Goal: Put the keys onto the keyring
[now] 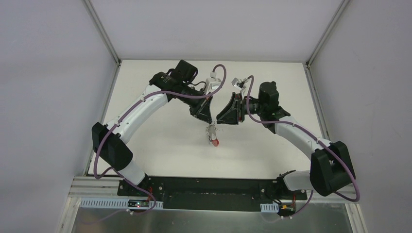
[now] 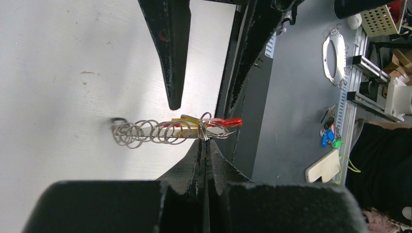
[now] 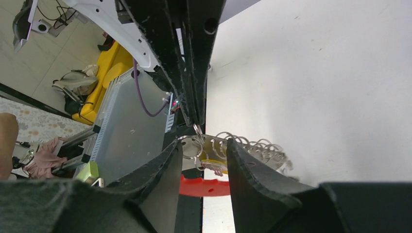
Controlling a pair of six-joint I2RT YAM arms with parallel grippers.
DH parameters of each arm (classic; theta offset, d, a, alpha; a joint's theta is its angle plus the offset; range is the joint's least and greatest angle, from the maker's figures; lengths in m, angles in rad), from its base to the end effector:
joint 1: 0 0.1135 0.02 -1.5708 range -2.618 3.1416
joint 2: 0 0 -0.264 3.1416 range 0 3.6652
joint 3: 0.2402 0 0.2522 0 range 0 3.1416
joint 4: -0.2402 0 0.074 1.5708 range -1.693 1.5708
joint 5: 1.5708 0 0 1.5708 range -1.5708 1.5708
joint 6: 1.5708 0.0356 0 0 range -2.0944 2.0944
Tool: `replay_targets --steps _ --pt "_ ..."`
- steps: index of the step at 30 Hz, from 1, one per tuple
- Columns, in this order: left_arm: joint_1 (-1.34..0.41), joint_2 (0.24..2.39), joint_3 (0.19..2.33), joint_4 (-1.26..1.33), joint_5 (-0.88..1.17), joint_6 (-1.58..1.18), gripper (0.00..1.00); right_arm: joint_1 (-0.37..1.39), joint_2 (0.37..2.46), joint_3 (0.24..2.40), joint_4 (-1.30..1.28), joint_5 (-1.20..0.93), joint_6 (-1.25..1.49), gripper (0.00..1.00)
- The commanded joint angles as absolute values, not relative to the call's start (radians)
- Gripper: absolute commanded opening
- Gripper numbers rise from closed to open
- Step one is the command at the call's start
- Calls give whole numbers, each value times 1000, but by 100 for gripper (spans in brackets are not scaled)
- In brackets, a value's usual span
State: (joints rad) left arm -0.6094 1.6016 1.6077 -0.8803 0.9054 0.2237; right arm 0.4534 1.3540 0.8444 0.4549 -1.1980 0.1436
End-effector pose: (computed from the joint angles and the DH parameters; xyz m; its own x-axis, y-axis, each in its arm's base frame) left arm 0.2581 -0.2143 0.3652 -0.4431 0.4763 -0.7595 0.8877 0.1145 -0.4460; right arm 0.2490 0.1582 0.2994 -0.1911 -0.0351 -0.9809 -0.9782 -0.0756 0.1933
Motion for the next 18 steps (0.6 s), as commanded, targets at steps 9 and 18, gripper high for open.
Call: replay_targets --steps 9,18 --pt "-633 1597 1629 -840 965 191 0 492 1311 894 416 -1252 85 41" --pt "-635 1601 1625 -828 973 176 0 506 1312 894 406 -1252 85 41"
